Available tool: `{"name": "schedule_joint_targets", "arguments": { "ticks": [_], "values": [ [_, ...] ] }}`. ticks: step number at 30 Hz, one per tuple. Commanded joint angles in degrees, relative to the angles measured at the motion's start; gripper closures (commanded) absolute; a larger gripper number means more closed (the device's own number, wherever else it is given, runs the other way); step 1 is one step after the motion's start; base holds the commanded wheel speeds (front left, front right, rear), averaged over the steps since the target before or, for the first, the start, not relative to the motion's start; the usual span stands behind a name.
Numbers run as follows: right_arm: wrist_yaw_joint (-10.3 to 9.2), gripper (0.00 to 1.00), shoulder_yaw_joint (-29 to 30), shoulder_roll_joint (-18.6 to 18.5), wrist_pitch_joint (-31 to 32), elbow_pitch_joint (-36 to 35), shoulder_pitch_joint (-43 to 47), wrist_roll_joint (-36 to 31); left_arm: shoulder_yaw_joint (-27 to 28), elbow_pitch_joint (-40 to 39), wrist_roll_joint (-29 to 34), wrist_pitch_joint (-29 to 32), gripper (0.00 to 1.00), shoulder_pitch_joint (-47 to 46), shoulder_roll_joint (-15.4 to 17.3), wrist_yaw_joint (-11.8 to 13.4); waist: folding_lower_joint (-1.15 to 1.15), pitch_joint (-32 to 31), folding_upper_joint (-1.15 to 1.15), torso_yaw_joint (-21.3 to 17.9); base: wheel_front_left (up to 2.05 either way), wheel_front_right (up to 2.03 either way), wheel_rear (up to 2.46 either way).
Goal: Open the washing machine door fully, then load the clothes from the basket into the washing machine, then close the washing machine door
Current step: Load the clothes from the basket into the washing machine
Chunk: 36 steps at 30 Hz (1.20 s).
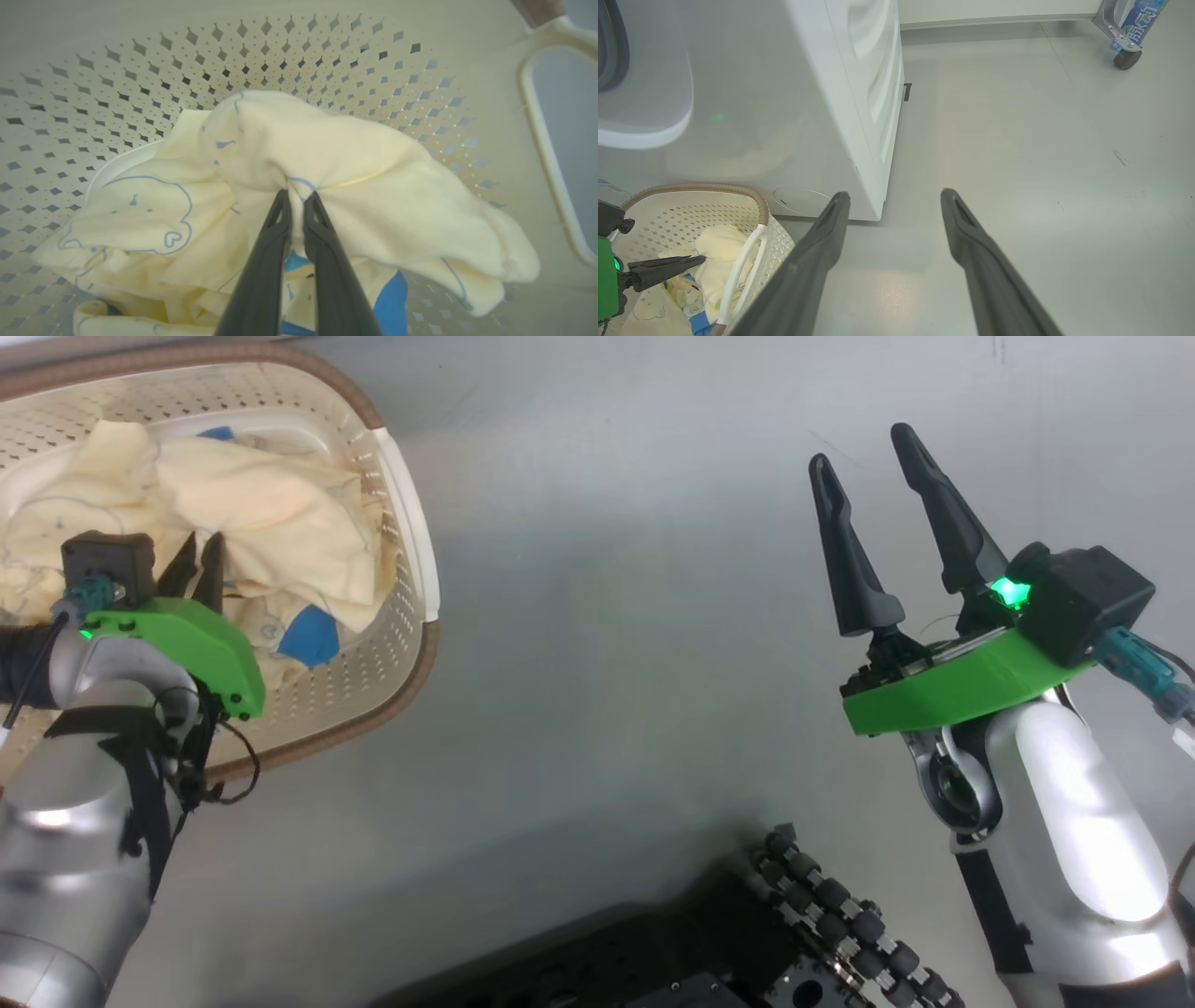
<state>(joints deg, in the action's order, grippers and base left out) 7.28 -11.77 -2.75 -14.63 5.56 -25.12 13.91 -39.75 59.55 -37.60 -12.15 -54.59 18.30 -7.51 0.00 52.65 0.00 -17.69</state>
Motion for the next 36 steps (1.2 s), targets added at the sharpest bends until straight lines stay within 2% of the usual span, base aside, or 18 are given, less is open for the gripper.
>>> {"name": "schedule_joint_targets", "arguments": {
  "ticks": [1,8,15,21,27,36],
  "values": [
    [0.21,0.0,-0.4,-0.1,-0.4,-1.2,1.9,-0.5,0.9,-0.5,-0.6,-0.9,1.0,2.1,1.0,0.0,0.0,-1.3,0.0,1.0,0.0,0.0,0.0],
    [0.21,0.0,0.9,-0.1,-0.4,-0.9,2.8,-1.6,3.1,-3.8,-0.5,-2.8,1.0,4.8,-0.2,0.9,0.0,-5.6,0.0,3.8,0.0,0.0,0.0],
    [0.21,0.0,2.2,-0.1,-0.4,-0.7,4.4,-2.9,9.8,-15.0,2.1,-2.8,1.0,12.2,-0.7,3.4,0.0,-10.6,0.0,6.4,0.0,0.0,0.0],
    [0.21,0.0,3.0,-0.1,-0.4,-0.3,6.0,-3.9,15.5,-22.8,5.2,-2.8,1.0,20.1,-2.2,4.3,0.0,-15.0,0.0,8.3,0.0,0.0,0.0],
    [0.21,0.0,3.4,-0.1,-0.4,0.0,7.9,-4.4,20.8,-29.0,8.7,-2.8,1.0,27.0,-4.1,4.7,0.0,-19.0,0.0,9.7,0.0,0.0,0.0],
    [0.21,0.0,3.5,-0.9,-0.4,0.6,11.1,-4.6,28.4,-36.7,13.3,-2.8,1.0,37.2,-7.8,3.8,0.0,-25.9,0.0,10.8,0.0,0.0,0.0]
  ]
}}
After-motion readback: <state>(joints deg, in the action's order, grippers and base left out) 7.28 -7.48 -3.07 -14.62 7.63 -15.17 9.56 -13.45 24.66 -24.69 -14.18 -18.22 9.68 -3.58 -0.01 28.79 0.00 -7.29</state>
